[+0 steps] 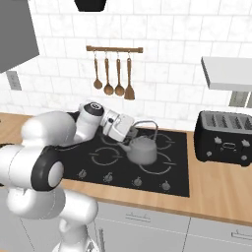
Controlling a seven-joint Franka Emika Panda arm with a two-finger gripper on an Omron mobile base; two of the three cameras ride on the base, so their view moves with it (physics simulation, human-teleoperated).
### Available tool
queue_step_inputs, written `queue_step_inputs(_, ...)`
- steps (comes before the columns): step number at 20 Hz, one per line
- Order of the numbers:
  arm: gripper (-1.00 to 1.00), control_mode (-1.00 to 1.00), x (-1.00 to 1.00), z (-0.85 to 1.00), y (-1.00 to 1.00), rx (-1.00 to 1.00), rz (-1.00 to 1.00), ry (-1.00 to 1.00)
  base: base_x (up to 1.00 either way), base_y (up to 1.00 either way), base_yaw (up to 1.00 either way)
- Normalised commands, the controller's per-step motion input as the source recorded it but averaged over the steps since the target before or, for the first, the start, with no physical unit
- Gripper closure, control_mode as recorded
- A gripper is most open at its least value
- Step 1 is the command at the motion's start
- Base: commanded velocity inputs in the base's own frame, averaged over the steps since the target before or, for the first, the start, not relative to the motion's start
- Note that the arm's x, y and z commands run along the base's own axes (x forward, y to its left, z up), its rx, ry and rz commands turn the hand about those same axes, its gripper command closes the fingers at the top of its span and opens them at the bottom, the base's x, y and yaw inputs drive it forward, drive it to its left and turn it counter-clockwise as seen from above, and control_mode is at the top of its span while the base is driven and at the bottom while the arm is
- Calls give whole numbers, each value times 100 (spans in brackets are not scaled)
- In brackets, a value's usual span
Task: Pick the kettle from the counter and place it on a stove burner. Then turn the burner on.
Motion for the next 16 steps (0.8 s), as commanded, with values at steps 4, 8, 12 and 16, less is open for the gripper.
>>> queue_step_inputs(4,100,-100,28,-30,-22,0,-7,0,0,0,0)
queue_step_inputs(8,100,-100,26,-23,-25,0,-8,0,0,0,0)
queue_step_inputs(12,100,-100,31,-27,-16,0,-7,-1,0,0,0)
queue_step_inputs(16,100,-100,37,-29,-15,0,-7,-1,0,0,0)
